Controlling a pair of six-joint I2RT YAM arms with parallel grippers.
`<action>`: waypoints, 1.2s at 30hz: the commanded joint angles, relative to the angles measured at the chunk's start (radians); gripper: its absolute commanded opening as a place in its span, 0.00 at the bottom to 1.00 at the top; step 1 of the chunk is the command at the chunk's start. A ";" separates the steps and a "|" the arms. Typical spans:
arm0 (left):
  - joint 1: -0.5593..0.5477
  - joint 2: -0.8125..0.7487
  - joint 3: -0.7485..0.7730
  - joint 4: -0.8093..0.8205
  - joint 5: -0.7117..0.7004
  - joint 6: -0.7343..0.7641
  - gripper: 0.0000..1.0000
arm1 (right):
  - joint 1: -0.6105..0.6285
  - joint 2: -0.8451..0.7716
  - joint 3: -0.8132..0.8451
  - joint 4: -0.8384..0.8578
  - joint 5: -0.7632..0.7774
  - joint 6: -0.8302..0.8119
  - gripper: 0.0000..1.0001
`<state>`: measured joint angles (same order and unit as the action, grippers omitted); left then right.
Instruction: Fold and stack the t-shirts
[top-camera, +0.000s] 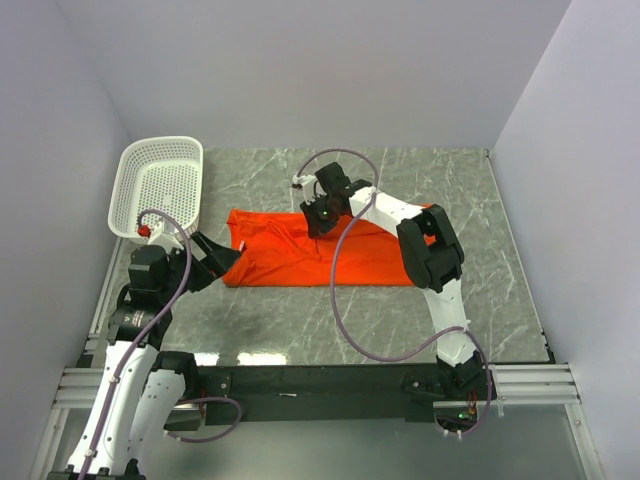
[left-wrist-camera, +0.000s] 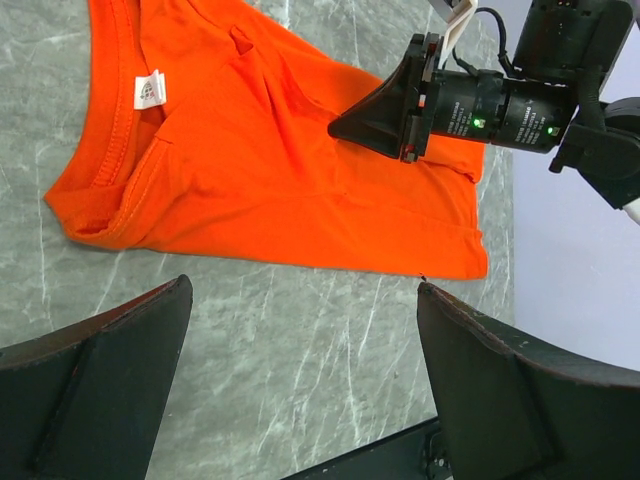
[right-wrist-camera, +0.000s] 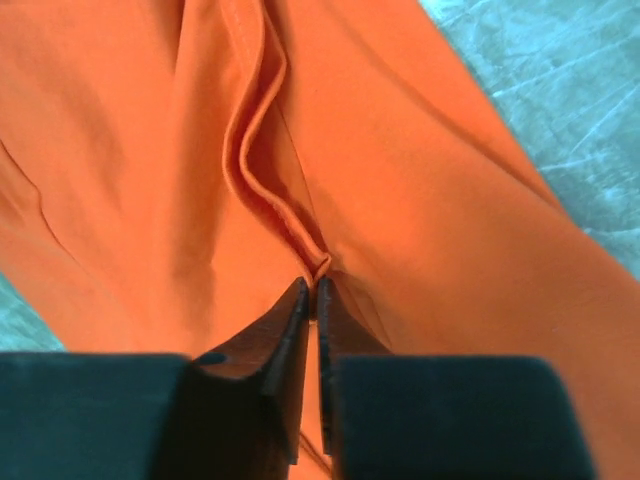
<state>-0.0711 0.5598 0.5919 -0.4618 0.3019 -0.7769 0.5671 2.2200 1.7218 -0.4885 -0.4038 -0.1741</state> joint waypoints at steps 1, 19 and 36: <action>0.005 -0.015 -0.009 0.014 0.014 -0.019 0.99 | 0.008 -0.029 0.018 0.034 0.031 0.009 0.06; 0.005 0.101 -0.110 -0.015 -0.129 -0.280 0.88 | -0.013 -0.129 -0.070 0.085 0.201 0.033 0.01; 0.001 0.474 -0.179 0.209 -0.099 -0.292 0.74 | -0.062 -0.502 -0.352 -0.012 0.019 -0.340 0.67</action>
<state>-0.0711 0.9844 0.4187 -0.3470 0.2314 -1.0752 0.5121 1.8759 1.4284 -0.4793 -0.2581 -0.3531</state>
